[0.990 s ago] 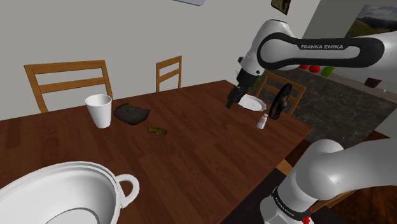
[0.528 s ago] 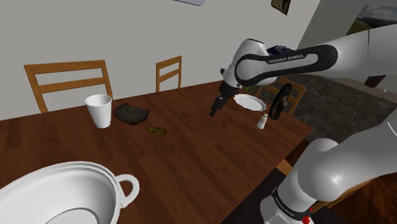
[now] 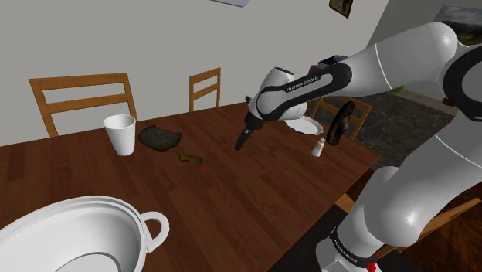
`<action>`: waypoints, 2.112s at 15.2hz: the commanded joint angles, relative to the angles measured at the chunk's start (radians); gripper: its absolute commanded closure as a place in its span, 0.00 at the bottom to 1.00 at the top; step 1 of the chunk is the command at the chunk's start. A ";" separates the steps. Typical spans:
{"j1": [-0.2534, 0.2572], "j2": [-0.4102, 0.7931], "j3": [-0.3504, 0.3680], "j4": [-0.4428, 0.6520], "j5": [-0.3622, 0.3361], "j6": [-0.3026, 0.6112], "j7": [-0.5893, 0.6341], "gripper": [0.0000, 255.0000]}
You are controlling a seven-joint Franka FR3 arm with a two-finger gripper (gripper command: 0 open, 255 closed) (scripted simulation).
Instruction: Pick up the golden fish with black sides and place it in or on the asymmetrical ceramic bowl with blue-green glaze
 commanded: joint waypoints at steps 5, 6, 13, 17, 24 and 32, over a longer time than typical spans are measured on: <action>0.056 0.235 0.017 0.110 0.157 0.155 -0.190 0.00; 0.059 0.274 0.027 0.133 0.185 0.174 -0.223 0.00; 0.042 0.515 0.117 0.310 0.316 0.274 -0.406 0.00; 0.036 0.573 0.136 0.339 0.337 0.305 -0.424 0.00; 0.030 0.625 0.152 0.367 0.352 0.331 -0.438 0.00; 0.030 0.625 0.152 0.367 0.352 0.332 -0.438 1.00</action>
